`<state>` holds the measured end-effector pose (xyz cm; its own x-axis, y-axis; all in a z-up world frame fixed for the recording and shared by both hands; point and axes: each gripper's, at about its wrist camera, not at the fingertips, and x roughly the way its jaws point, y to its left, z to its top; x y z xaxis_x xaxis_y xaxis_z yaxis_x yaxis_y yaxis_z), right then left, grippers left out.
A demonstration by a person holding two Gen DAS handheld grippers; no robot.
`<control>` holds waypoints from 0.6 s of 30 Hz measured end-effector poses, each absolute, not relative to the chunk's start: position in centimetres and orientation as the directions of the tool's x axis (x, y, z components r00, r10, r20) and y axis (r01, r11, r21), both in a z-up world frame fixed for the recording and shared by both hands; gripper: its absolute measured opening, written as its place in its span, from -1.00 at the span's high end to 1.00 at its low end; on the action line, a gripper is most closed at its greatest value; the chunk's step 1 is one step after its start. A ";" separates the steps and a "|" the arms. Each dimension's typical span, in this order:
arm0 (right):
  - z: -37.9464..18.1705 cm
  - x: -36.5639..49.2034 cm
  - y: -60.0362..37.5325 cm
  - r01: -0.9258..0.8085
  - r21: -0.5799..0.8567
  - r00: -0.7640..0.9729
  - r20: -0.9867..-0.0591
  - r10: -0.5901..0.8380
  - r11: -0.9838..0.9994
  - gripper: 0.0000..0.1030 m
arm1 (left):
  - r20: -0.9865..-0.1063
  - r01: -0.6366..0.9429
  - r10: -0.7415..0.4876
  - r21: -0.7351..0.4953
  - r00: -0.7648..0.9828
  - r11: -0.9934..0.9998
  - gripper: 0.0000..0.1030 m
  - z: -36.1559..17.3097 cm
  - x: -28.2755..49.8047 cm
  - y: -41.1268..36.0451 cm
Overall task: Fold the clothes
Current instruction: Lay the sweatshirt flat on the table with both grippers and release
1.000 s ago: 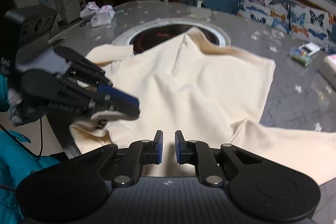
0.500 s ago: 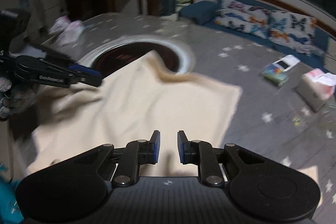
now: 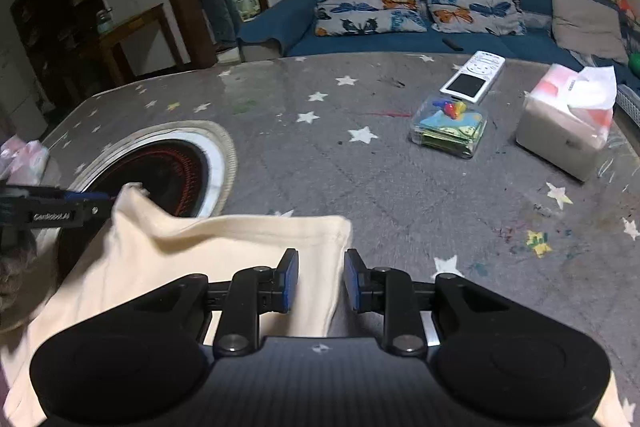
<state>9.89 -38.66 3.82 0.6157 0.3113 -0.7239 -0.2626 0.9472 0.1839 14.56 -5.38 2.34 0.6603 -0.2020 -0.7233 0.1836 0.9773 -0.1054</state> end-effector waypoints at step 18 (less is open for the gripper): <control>3.2 11.0 -37.0 -0.226 0.013 0.721 -0.670 0.176 0.974 0.88 | -0.658 0.114 -0.118 -0.049 0.744 0.992 0.93 2.1 15.8 -4.6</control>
<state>10.97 -37.04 3.19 0.7209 0.1760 -0.6703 -0.2257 0.9741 0.0130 15.84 -4.64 2.09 0.7440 -0.1182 -0.6576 0.1144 0.9922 -0.0488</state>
